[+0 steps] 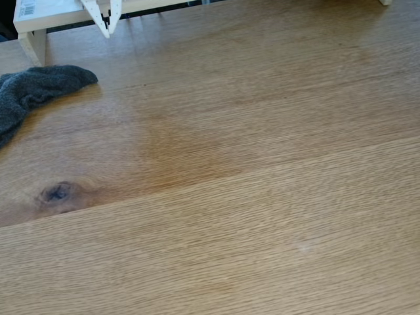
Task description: Clean the area in front of the robot
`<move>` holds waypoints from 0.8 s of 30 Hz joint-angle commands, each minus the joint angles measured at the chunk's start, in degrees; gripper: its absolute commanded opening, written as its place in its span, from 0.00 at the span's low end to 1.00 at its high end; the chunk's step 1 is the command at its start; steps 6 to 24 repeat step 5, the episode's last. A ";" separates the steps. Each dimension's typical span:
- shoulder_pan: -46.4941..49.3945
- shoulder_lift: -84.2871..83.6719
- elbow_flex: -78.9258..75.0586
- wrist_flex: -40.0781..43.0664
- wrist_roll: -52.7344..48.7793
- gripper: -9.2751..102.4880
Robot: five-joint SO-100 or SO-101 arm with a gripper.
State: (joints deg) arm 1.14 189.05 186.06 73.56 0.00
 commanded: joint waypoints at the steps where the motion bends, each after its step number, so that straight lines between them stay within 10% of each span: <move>1: 0.09 0.35 6.06 -1.14 -0.18 0.08; 24: 0.09 0.35 6.06 -1.14 -0.18 0.08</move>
